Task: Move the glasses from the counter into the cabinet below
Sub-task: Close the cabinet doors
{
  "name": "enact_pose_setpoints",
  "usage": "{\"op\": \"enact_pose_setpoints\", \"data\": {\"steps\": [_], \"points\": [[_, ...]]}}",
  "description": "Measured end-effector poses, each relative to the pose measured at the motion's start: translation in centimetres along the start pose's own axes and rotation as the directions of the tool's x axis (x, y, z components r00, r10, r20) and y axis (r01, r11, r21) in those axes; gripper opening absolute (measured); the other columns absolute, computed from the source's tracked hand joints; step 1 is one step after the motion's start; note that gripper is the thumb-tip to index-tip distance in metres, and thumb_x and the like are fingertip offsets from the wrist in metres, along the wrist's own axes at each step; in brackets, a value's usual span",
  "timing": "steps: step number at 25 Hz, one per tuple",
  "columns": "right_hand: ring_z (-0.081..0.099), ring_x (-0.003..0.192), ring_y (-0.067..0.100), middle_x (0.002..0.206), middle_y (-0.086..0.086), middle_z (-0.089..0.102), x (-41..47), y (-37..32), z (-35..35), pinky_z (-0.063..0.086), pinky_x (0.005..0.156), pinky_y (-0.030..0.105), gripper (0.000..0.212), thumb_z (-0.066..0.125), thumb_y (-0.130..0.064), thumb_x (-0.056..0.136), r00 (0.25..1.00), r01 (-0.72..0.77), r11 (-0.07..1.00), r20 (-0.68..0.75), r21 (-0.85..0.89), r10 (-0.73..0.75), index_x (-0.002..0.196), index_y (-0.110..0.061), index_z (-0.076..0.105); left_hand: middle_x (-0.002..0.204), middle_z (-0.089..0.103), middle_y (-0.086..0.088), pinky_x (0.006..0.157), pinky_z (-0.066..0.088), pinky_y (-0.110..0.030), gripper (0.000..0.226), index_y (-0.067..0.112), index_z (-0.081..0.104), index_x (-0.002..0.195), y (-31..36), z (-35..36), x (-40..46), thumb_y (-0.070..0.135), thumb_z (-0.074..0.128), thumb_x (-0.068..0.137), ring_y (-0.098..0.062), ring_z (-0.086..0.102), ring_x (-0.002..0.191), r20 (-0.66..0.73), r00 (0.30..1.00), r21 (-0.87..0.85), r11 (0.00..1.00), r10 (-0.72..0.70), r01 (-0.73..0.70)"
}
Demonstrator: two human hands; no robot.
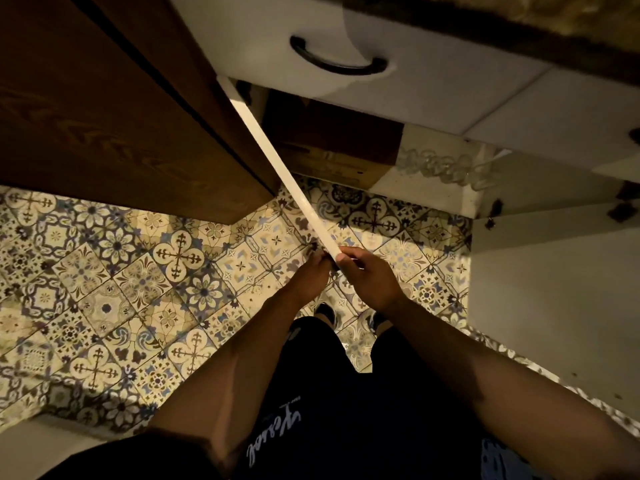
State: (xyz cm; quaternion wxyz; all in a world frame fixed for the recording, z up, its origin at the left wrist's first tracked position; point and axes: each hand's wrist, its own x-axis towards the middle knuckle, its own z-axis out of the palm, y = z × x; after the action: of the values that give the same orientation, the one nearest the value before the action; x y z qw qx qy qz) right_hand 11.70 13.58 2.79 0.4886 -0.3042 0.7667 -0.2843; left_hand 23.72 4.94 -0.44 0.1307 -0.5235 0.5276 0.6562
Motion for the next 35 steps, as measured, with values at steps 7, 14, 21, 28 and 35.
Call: {"op": "enact_pose_setpoints", "data": {"steps": [7,14,21,28,35], "points": [[0.064,0.093,0.004,0.098,-0.013,0.071,3.0,1.8,-5.3,0.044,0.081,0.013,0.014,0.063,-0.032,0.096,0.952,-0.113,0.946,-0.240,0.302,0.190,0.099,-0.026,0.075,0.144,0.054,-0.002,0.116,0.034,-0.048,0.068,0.029,0.046,0.143,5.9,4.0,3.6,0.062,0.041,0.084,-0.021,0.048,0.134,0.113,0.993,-0.017,0.999,0.032,-0.031],[0.067,0.081,-0.002,0.095,-0.008,0.074,6.8,3.2,-10.6,0.048,0.067,0.009,0.013,0.066,-0.031,0.093,0.924,-0.017,0.906,-0.340,0.423,0.176,0.105,-0.026,0.071,0.157,0.038,-0.006,0.112,0.028,-0.039,0.055,0.027,0.025,0.153,10.9,5.7,8.1,0.051,0.029,0.105,-0.024,0.033,0.145,0.168,0.980,0.038,0.993,0.105,-0.113],[0.068,0.097,0.011,0.108,0.000,0.072,10.3,2.8,-13.4,0.054,0.080,0.021,0.033,0.070,-0.037,0.092,0.877,0.010,0.877,-0.426,0.481,0.224,0.116,-0.015,0.067,0.139,0.052,-0.011,0.090,0.042,-0.034,0.046,0.020,0.035,0.148,15.4,7.2,10.9,0.043,0.027,0.108,-0.016,0.053,0.107,0.052,0.987,0.064,0.986,0.153,-0.156],[0.060,0.065,-0.010,0.079,-0.014,0.067,11.3,2.1,-15.0,0.045,0.059,0.010,0.025,0.061,-0.037,0.098,0.884,0.024,0.878,-0.421,0.478,0.205,0.108,-0.016,0.070,0.153,0.043,-0.013,0.115,0.035,-0.055,0.053,0.020,0.032,0.150,17.0,7.5,12.2,0.050,0.027,0.106,-0.032,0.043,0.138,0.027,0.994,0.023,0.994,0.106,-0.106],[0.058,0.078,0.004,0.091,-0.006,0.068,11.5,1.7,-15.9,0.046,0.070,0.023,0.026,0.054,-0.037,0.101,0.899,-0.015,0.859,-0.369,0.512,0.236,0.115,-0.019,0.067,0.154,0.041,-0.012,0.110,0.033,-0.049,0.052,0.021,0.035,0.147,18.0,8.0,12.6,0.051,0.028,0.105,-0.032,0.042,0.139,-0.028,0.997,0.019,0.997,0.074,-0.073]]}}
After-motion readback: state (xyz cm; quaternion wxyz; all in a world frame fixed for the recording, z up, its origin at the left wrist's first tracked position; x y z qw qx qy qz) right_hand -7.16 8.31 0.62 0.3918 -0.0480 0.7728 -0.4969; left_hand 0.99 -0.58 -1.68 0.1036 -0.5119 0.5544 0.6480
